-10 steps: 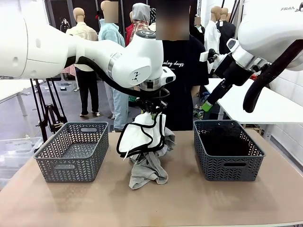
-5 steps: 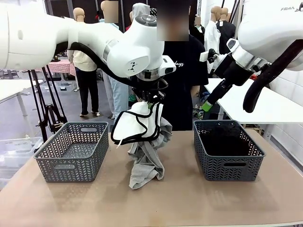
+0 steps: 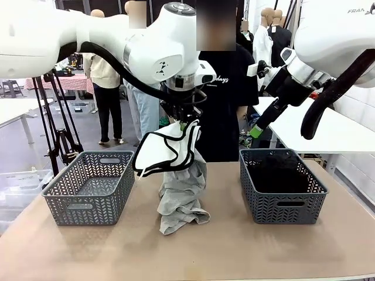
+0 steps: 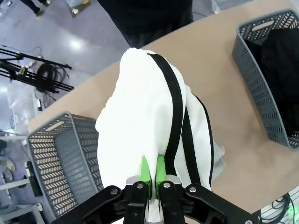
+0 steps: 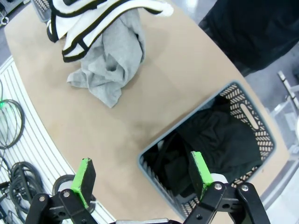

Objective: Sort the tops and bottoms.
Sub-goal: Lift clothes from the center of the table with your left hand.

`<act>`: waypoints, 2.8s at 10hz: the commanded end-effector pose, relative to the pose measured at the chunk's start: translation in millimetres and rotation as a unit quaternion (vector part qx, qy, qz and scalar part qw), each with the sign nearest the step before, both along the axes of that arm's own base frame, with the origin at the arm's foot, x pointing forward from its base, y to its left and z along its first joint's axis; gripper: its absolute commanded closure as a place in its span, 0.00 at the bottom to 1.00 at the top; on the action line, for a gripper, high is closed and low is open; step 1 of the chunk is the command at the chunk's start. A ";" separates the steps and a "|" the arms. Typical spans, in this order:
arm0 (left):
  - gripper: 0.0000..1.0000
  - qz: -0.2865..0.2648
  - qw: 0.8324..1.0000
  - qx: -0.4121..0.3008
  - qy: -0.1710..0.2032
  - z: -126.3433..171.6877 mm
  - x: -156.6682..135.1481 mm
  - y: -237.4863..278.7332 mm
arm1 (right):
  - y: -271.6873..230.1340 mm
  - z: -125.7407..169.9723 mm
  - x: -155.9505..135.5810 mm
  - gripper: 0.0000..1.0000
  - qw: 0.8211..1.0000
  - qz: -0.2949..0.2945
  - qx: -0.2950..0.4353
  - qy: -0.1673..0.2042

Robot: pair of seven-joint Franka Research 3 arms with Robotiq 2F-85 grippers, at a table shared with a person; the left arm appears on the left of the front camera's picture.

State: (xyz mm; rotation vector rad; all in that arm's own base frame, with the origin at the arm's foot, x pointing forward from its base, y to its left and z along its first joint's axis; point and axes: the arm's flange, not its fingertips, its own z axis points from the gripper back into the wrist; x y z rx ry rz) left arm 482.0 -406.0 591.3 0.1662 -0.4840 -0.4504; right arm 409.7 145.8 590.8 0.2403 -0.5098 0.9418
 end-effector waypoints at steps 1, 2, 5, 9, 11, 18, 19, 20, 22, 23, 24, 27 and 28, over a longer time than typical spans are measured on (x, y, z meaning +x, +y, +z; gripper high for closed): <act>1.00 -0.001 1.000 0.017 -0.017 9.6 -3.4 1.6 | -0.2 0.2 1.6 0.00 1.000 0.003 -0.004 -0.003; 1.00 -0.002 1.000 0.013 -0.009 4.9 -1.4 2.3 | -0.2 0.2 1.6 0.00 1.000 0.003 -0.004 -0.003; 1.00 0.000 1.000 0.003 0.021 -13.4 8.3 2.0 | -0.2 0.2 1.6 0.00 1.000 0.003 -0.004 -0.003; 0.92 0.018 0.999 -0.006 0.037 -13.5 11.1 4.5 | -0.2 0.2 1.6 0.00 1.000 0.003 -0.004 -0.003; 0.65 0.030 0.999 -0.024 0.026 -11.6 12.3 5.9 | -0.2 0.2 1.6 0.00 1.000 0.003 -0.004 -0.003; 1.00 0.051 0.997 -0.013 0.059 -32.1 17.2 4.0 | -0.2 0.2 1.6 0.00 1.000 0.003 -0.004 -0.003; 1.00 0.055 0.995 -0.029 0.078 -51.6 19.1 3.7 | -0.2 0.2 1.6 0.00 1.000 0.003 -0.004 -0.003; 1.00 0.065 0.993 -0.031 0.088 -69.6 18.1 3.3 | -0.2 0.2 1.6 0.00 1.000 0.003 -0.004 -0.003; 0.68 0.070 0.991 -0.065 0.094 -101.0 11.9 6.2 | -0.2 0.2 1.6 0.00 1.000 0.003 -0.004 -0.003; 0.48 0.084 0.987 -0.077 0.109 -119.3 10.7 13.0 | -0.2 0.2 1.6 0.00 1.000 0.003 -0.004 -0.003; 0.28 0.094 0.984 -0.094 0.117 -132.4 9.2 18.8 | -0.2 0.2 1.6 0.00 1.000 0.003 -0.004 -0.003; 0.15 0.093 0.985 -0.097 0.111 -148.7 4.9 24.1 | -0.2 0.2 1.6 0.00 1.000 0.003 -0.004 -0.003; 0.15 0.079 0.986 -0.095 0.108 -154.7 5.5 23.6 | -0.2 0.2 1.6 0.00 1.000 0.003 -0.004 -0.003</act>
